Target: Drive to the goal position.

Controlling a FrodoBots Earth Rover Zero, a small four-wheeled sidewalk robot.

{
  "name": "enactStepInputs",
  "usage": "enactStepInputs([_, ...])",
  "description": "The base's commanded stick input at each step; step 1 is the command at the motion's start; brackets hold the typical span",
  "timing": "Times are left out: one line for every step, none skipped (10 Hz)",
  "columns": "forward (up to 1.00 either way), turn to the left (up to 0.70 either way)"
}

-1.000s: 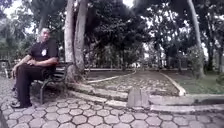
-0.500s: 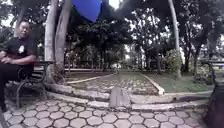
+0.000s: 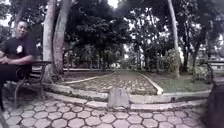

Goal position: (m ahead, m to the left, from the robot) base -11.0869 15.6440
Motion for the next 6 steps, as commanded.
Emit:
enactStepInputs([-0.45,0.0])
enactStepInputs([-0.45,0.0])
enactStepInputs([-0.45,0.0])
enactStepInputs([-0.45,0.0])
enactStepInputs([-0.45,0.0])
enactStepInputs([-0.45,0.0])
